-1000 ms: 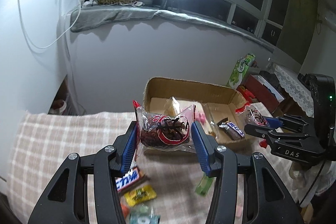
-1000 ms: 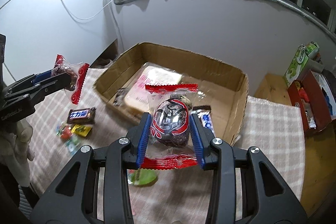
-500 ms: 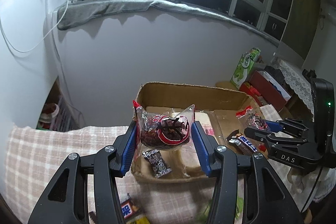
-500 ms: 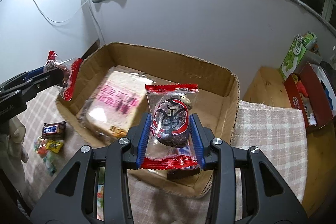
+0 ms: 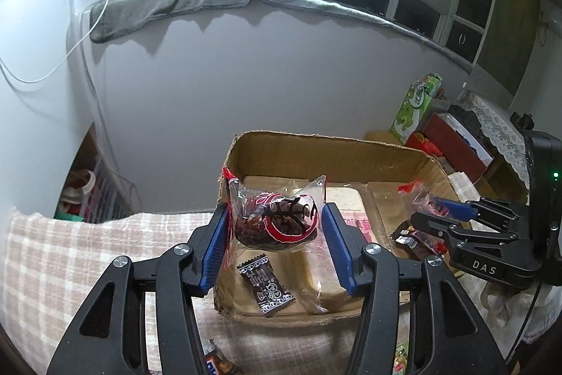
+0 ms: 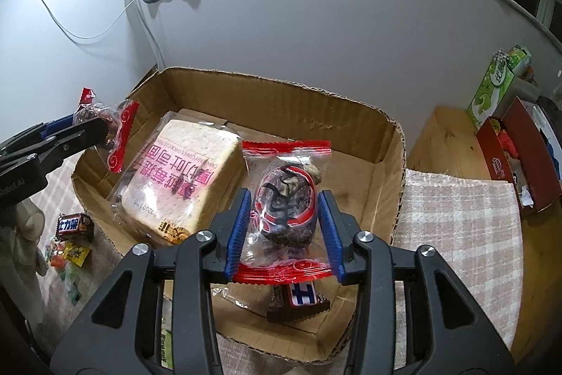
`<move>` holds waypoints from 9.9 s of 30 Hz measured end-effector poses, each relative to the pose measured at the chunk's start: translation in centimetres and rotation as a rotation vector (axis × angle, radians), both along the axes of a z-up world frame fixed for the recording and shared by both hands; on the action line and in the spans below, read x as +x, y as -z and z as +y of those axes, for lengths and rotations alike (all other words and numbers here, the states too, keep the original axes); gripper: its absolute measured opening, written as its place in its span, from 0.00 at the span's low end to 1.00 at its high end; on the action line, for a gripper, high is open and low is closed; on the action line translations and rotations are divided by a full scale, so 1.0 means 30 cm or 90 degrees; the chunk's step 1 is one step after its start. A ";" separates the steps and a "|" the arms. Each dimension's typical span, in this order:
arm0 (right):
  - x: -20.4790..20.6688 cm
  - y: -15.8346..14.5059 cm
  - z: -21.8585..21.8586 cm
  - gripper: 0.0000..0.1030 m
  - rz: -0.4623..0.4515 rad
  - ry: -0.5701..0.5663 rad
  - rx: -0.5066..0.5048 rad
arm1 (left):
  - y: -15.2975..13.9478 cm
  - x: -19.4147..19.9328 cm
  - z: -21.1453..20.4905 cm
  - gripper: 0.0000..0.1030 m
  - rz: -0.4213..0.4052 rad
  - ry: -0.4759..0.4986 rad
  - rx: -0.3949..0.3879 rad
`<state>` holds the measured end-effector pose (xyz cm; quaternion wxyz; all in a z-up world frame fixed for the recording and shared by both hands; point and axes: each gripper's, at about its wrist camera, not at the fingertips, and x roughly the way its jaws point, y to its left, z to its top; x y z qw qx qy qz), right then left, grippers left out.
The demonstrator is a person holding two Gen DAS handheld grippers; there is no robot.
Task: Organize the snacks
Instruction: 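Lower both red-wrapped candies into the box and open both grippers, then withdraw both grippers from the box toward the remaining snacks, then grasp the blue round packet with the left gripper while the right grasps the green jelly cup, then carry both round packets into the box and open both grippers, then withdraw both grippers toward the teal mint packet and pink candy, then grasp the teal mint packet with the left gripper while the right grasps the pink candy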
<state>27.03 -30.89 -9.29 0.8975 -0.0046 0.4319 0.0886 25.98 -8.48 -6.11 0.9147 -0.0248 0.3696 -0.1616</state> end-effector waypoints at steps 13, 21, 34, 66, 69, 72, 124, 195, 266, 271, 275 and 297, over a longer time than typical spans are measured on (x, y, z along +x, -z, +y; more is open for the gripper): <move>-0.036 -0.040 0.007 0.65 -0.020 0.000 -0.005 | -0.020 -0.021 0.009 0.54 -0.004 -0.005 -0.001; -0.118 -0.101 0.038 0.65 -0.036 -0.011 -0.007 | -0.066 -0.095 0.065 0.54 -0.015 -0.018 -0.013; -0.333 -0.160 0.090 0.65 -0.048 -0.045 -0.012 | -0.109 -0.271 0.230 0.54 -0.027 -0.059 -0.032; -0.454 0.082 0.213 0.65 0.074 -0.103 -0.024 | 0.198 -0.453 0.367 0.54 0.103 -0.092 -0.012; -0.436 0.095 0.222 0.65 0.079 -0.103 -0.020 | 0.212 -0.445 0.369 0.54 0.108 -0.095 -0.010; -0.415 0.106 0.229 0.65 0.084 -0.098 -0.017 | 0.225 -0.437 0.370 0.54 0.113 -0.094 -0.008; -0.411 0.057 0.250 0.41 0.040 -0.105 -0.043 | 0.102 -0.464 0.300 0.30 0.029 -0.058 0.013; -0.008 -0.062 -0.018 0.57 -0.034 0.011 0.004 | -0.042 -0.032 -0.073 0.45 -0.033 0.027 0.004; -0.531 0.138 0.208 0.57 0.094 -0.172 -0.032 | 0.235 -0.413 0.145 0.45 0.140 0.003 0.039; -0.530 0.138 0.211 0.57 0.093 -0.175 -0.032 | 0.237 -0.396 0.133 0.44 0.128 0.004 0.060; -0.534 0.131 0.208 0.57 0.089 -0.176 -0.030 | 0.241 -0.402 0.135 0.32 0.112 0.007 0.090; -0.571 0.160 0.265 0.20 0.084 -0.231 -0.082 | 0.239 -0.424 0.167 0.23 0.107 0.013 0.074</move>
